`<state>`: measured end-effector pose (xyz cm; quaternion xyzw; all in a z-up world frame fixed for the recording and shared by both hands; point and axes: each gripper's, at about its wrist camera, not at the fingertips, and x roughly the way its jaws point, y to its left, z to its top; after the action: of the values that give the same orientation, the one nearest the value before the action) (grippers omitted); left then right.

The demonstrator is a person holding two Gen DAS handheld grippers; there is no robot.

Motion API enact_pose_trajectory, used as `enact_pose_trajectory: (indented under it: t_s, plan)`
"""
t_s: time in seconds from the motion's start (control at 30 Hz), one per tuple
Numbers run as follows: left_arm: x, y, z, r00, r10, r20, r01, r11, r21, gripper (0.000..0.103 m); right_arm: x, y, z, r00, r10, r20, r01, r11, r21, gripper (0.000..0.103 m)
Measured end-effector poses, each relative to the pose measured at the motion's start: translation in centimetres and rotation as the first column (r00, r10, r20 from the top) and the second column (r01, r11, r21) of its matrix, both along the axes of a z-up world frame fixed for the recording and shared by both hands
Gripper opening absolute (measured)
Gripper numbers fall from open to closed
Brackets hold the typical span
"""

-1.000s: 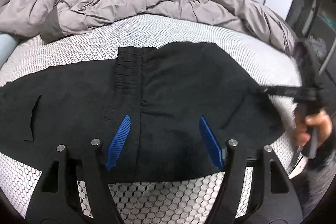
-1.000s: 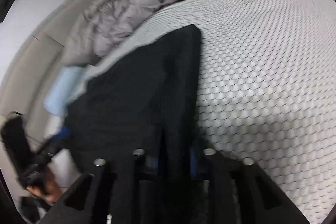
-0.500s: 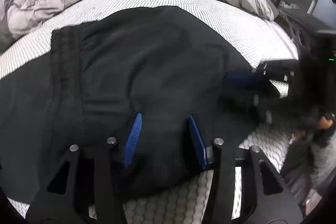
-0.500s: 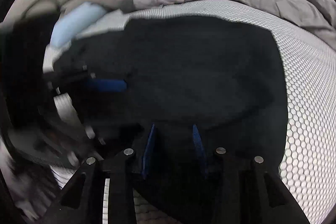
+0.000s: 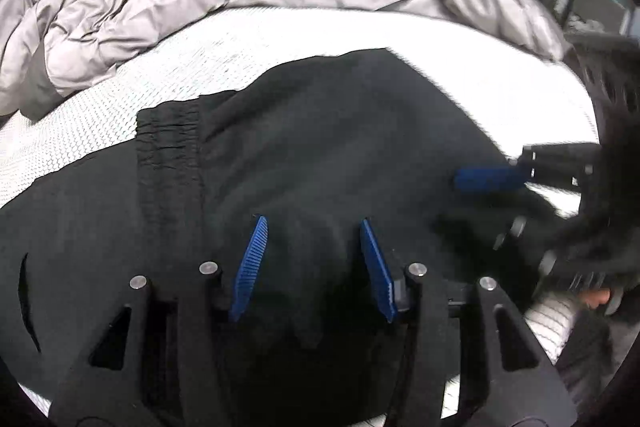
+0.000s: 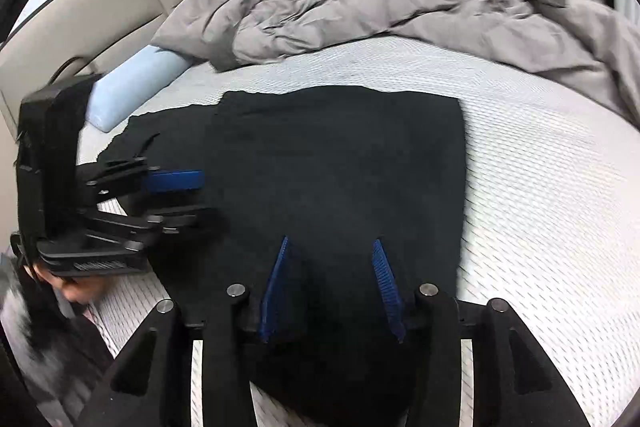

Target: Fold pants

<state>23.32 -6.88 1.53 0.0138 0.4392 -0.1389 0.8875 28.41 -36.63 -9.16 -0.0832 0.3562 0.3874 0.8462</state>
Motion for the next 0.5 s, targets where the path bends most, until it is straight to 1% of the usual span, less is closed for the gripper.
enact_pose_trajectory:
  t_s: [0.03, 0.07, 0.1, 0.13, 0.17, 0.2, 0.3, 0.33, 0.37, 0.43, 0.47, 0.5]
  plan:
    - [0.5, 0.6, -0.2, 1.0, 0.017, -0.011, -0.017, 1.0, -0.003, 0.046, 0.7, 1.5, -0.8, 1.0, 0.011, -0.028, -0.012, 0.999, -0.034, 0.044]
    - [0.9, 1.1, -0.2, 0.999, 0.028, -0.017, -0.029, 1.0, -0.01, 0.045, 0.9, 2.1, -1.5, 0.999, 0.026, -0.038, -0.028, 0.997, -0.067, 0.044]
    - [1.0, 1.9, -0.4, 0.999, 0.034, -0.026, -0.035, 0.999, -0.037, 0.044, 1.0, 2.8, -1.7, 0.999, 0.042, -0.023, -0.045, 0.993, -0.105, 0.044]
    - [1.0, 2.6, -0.5, 0.999, 0.033, -0.031, -0.036, 0.996, -0.083, 0.044, 0.9, 2.8, -2.0, 0.998, 0.063, 0.009, -0.061, 0.99, -0.126, 0.044]
    - [0.9, 2.8, -0.6, 0.999, 0.031, -0.027, -0.034, 0.995, -0.095, 0.044, 0.9, 2.4, -2.0, 0.996, 0.084, 0.024, -0.08, 0.987, -0.138, 0.044]
    - [0.8, 2.9, -0.8, 0.999, 0.027, -0.023, -0.029, 0.996, -0.083, 0.044, 1.0, 1.9, -2.0, 0.996, 0.081, 0.033, -0.075, 0.985, -0.154, 0.044]
    - [0.0, 1.8, -0.7, 1.0, 0.004, 0.013, -0.004, 1.0, 0.008, 0.044, 2.6, -0.5, -1.5, 0.998, 0.003, 0.057, 0.009, 0.977, -0.212, 0.044]
    - [-0.3, 1.4, -0.4, 1.0, 0.008, 0.026, -0.009, 0.999, 0.036, 0.044, 2.7, -1.0, -1.4, 0.999, -0.007, 0.046, 0.016, 0.978, -0.209, 0.044]
    - [-0.7, 1.2, -0.1, 0.999, 0.015, 0.032, -0.016, 0.999, 0.044, 0.044, 2.7, -1.6, -1.1, 1.0, -0.016, 0.02, 0.02, 0.984, -0.178, 0.044]
    - [-1.2, 0.9, 1.0, 0.998, 0.003, 0.062, -0.004, 1.0, 0.014, 0.046, 2.7, -1.8, 0.0, 0.999, -0.039, -0.027, 0.037, 0.996, -0.086, 0.045]
    - [-1.1, 0.6, 1.5, 0.997, -0.007, 0.077, 0.007, 1.0, 0.001, 0.052, 2.6, -1.6, 0.6, 0.999, -0.03, -0.035, 0.029, 0.999, -0.03, 0.046]
    - [-0.5, 0.3, 1.8, 0.996, -0.01, 0.086, 0.01, 1.0, 0.001, 0.055, 2.5, -0.9, 1.1, 0.999, -0.02, -0.029, 0.02, 1.0, 0.007, 0.047]
